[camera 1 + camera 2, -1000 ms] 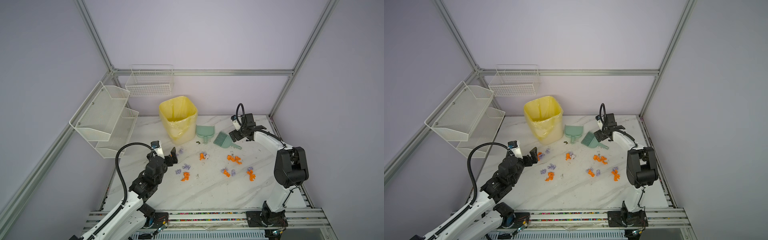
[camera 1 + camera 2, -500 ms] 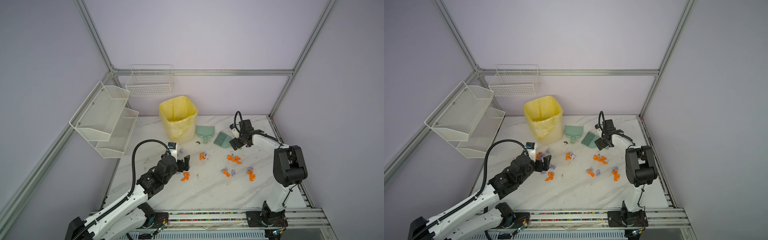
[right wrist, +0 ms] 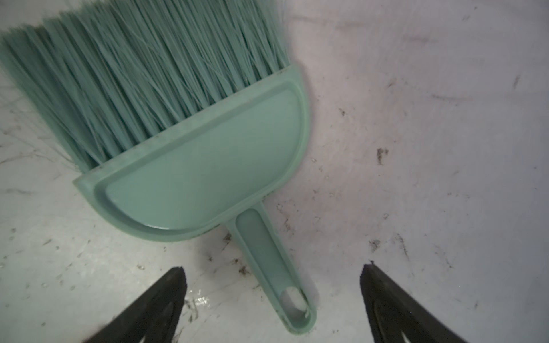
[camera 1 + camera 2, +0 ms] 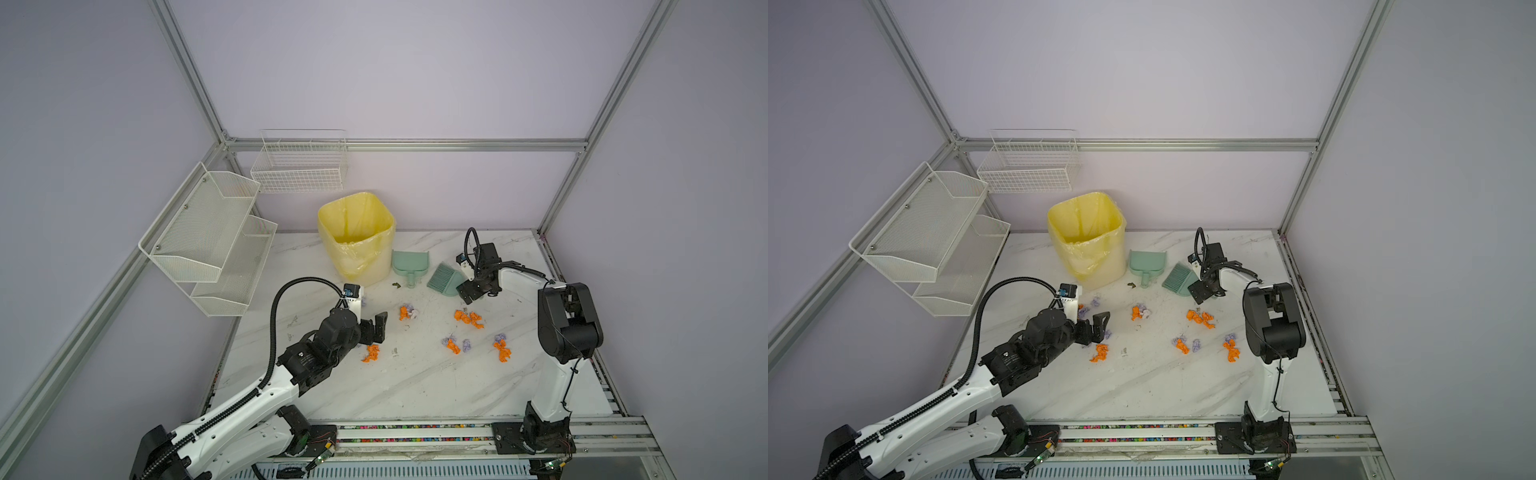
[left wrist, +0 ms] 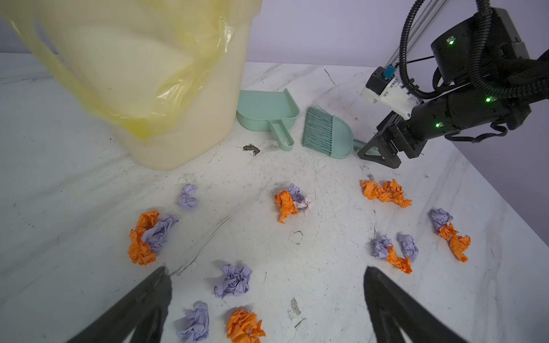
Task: Sweep away the paper scraps from the table
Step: 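Move the right gripper down onto the mint-green brush handle while the left arm advances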
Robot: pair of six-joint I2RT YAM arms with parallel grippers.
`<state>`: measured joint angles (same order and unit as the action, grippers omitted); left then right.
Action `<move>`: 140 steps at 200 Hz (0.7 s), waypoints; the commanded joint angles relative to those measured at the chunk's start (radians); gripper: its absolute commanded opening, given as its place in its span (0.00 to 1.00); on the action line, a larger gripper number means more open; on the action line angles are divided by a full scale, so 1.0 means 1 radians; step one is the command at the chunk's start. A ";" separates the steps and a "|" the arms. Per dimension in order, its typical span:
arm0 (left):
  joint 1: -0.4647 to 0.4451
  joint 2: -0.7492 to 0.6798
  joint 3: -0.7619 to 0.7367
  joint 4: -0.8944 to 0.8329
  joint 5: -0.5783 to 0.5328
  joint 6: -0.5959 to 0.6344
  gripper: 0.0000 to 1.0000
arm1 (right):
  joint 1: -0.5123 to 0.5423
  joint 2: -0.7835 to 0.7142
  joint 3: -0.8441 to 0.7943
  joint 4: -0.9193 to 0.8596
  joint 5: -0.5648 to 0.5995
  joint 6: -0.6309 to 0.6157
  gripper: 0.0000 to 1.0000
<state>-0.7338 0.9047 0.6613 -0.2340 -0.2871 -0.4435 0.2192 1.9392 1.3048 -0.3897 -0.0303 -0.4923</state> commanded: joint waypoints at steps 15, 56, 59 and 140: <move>-0.004 -0.009 0.099 0.008 0.017 0.003 1.00 | 0.005 0.037 0.031 -0.037 -0.001 -0.024 0.89; -0.004 -0.009 0.096 0.001 0.008 0.019 1.00 | 0.005 0.066 0.041 -0.031 -0.015 -0.011 0.80; -0.004 -0.009 0.097 0.002 0.007 0.020 1.00 | 0.004 0.068 0.041 -0.032 -0.014 -0.011 0.79; -0.003 0.007 0.104 0.003 0.025 0.020 1.00 | 0.001 0.161 0.070 -0.093 -0.073 0.053 0.49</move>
<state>-0.7345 0.9123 0.6716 -0.2504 -0.2764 -0.4408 0.2188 2.0335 1.3884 -0.3996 -0.0803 -0.4522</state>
